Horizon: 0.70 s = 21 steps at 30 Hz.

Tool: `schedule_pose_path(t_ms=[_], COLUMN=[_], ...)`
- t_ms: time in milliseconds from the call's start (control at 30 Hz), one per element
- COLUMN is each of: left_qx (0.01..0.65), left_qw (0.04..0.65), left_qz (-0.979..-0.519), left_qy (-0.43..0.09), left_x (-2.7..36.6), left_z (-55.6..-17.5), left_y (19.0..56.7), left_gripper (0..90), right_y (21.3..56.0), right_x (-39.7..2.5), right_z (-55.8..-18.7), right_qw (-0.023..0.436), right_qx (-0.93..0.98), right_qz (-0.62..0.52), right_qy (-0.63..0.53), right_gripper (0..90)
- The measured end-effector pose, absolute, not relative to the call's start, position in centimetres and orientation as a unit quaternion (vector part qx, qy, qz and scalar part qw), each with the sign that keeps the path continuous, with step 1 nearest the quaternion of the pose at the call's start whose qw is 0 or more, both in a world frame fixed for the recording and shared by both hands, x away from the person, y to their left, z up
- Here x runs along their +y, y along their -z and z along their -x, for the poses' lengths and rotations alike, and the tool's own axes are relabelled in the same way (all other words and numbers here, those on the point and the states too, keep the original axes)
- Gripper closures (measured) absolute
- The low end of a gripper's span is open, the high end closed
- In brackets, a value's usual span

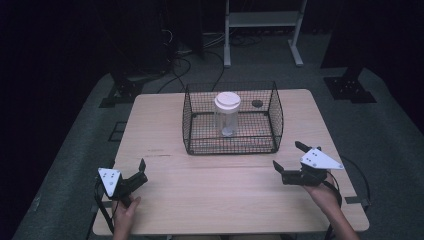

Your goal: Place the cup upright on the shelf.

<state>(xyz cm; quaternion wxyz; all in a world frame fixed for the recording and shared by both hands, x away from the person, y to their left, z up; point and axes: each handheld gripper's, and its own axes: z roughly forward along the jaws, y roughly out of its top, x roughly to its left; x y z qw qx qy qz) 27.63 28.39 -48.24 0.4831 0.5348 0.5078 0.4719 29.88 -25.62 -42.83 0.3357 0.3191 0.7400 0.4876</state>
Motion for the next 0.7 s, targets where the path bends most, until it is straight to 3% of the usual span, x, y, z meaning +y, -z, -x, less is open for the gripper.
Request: schedule_pose_path(t_ms=[400, 700], left_qx=[0.508, 0.508], left_qw=[0.483, 0.483], left_qz=[-0.535, -0.535], left_qy=[-0.472, -0.472], left_x=[28.4, 28.4], left_z=[-27.6, -27.7], left_y=[48.2, 48.2], left_gripper=[0.0, 0.0], right_y=[45.0, 46.2], right_x=[-26.3, -26.0], right_z=[-27.7, -23.9], right_qw=[0.325, 0.332], right_qx=[0.742, 0.714], right_qz=[-0.332, -0.342], right_qy=[-0.482, -0.513], right_gripper=[2.8, 2.7])
